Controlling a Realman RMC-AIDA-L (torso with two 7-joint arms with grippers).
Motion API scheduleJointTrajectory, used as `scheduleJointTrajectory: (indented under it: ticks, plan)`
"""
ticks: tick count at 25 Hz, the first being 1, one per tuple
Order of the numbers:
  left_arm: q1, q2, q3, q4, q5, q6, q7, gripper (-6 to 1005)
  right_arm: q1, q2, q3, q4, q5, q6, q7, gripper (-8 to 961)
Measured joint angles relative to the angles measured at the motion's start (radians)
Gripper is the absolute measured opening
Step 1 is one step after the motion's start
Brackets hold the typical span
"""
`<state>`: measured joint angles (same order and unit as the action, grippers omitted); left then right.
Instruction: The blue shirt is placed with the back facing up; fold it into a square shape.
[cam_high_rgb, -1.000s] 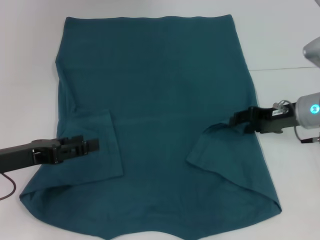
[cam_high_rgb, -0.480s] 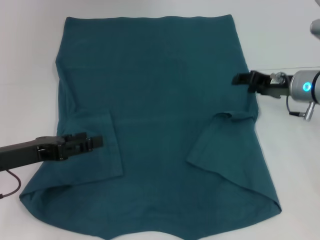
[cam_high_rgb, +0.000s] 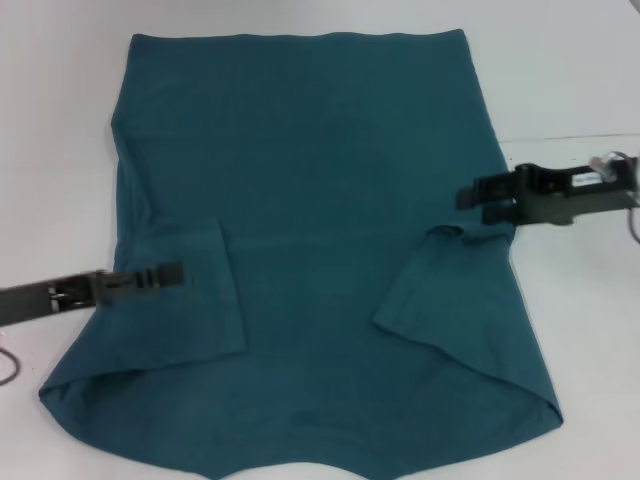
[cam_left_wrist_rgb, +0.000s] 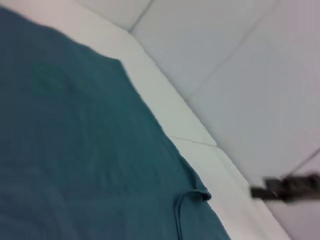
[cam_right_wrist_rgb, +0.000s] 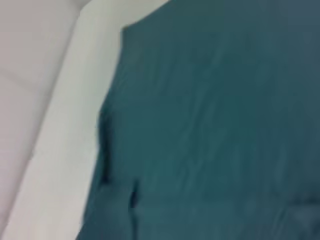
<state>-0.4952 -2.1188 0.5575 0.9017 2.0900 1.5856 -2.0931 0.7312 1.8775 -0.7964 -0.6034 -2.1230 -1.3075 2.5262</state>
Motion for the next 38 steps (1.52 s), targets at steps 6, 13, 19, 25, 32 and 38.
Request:
scheduleJointTrajectory:
  ticks: [6, 13, 19, 25, 32, 38]
  plan:
    - [0.008, 0.052, -0.026, 0.013, 0.049, 0.082, -0.319, 723, -0.03, -0.012, 0.03, -0.068, -0.004, -0.223, -0.007, 615]
    - [0.009, 0.073, -0.135, 0.056, 0.226, 0.154, -0.471, 722, -0.034, -0.016, 0.022, -0.069, -0.018, -0.262, -0.043, 614]
    - [0.018, 0.077, -0.173, 0.062, 0.329, 0.154, -0.522, 722, -0.037, -0.014, 0.022, -0.069, -0.02, -0.257, -0.047, 614]
    - [0.024, 0.069, -0.17, 0.05, 0.37, 0.09, -0.545, 721, -0.042, -0.011, 0.024, -0.069, -0.02, -0.257, -0.056, 614]
    - [0.024, 0.066, -0.172, 0.009, 0.397, 0.004, -0.573, 721, -0.046, -0.009, 0.031, -0.07, -0.02, -0.256, -0.057, 614]
    - [0.024, 0.067, -0.173, -0.017, 0.401, -0.029, -0.574, 718, -0.046, -0.01, 0.031, -0.068, -0.02, -0.252, -0.058, 614]
